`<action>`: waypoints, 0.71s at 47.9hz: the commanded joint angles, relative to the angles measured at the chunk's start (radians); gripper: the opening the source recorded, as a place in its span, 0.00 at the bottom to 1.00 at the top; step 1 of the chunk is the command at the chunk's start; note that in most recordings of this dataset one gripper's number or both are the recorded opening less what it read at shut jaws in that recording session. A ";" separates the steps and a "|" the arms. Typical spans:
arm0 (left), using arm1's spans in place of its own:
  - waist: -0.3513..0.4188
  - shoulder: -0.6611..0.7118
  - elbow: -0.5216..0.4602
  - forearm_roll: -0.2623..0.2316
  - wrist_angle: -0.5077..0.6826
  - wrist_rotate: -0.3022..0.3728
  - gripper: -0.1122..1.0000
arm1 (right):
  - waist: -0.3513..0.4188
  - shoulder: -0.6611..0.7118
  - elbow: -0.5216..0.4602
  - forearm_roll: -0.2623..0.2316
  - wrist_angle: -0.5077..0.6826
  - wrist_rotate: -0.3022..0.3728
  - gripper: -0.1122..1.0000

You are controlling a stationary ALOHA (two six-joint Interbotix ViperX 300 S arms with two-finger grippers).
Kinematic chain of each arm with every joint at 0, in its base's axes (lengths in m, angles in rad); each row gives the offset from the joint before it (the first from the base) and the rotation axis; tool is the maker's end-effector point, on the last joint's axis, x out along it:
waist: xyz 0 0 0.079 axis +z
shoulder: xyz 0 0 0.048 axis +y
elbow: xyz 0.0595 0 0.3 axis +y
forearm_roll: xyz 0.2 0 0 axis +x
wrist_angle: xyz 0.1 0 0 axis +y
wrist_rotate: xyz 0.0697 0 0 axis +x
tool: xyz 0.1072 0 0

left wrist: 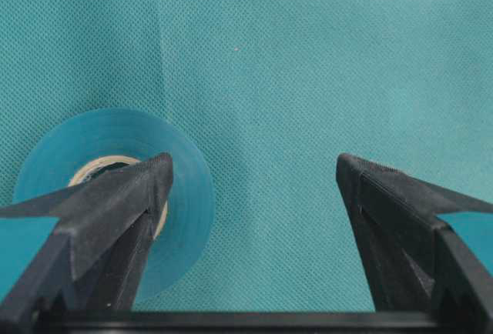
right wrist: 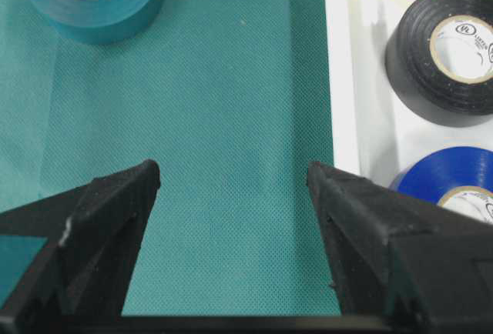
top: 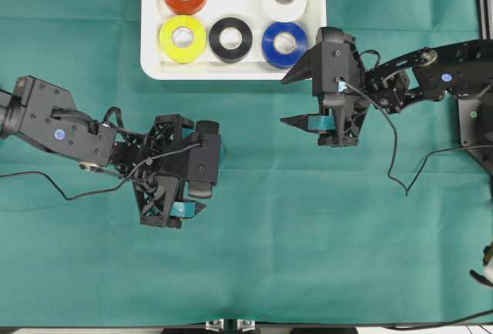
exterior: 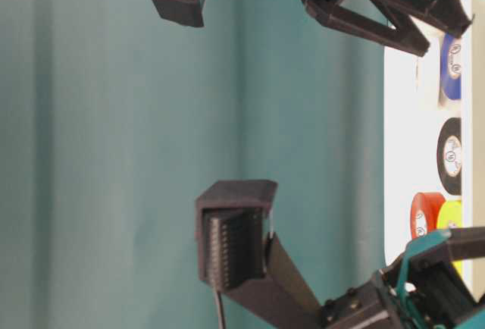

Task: Put the tape alternately from left to right into the white case.
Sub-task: 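Move the left gripper down onto the teal roll, then grip the teal roll through its hole with the left gripper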

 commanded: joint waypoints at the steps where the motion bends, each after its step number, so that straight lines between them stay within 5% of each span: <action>1: -0.003 -0.006 -0.020 0.000 0.003 -0.006 0.48 | 0.002 -0.018 -0.009 -0.003 -0.006 -0.002 0.84; 34: 0.025 0.005 -0.054 0.005 0.163 -0.009 0.48 | 0.005 -0.018 -0.008 -0.003 -0.025 0.000 0.84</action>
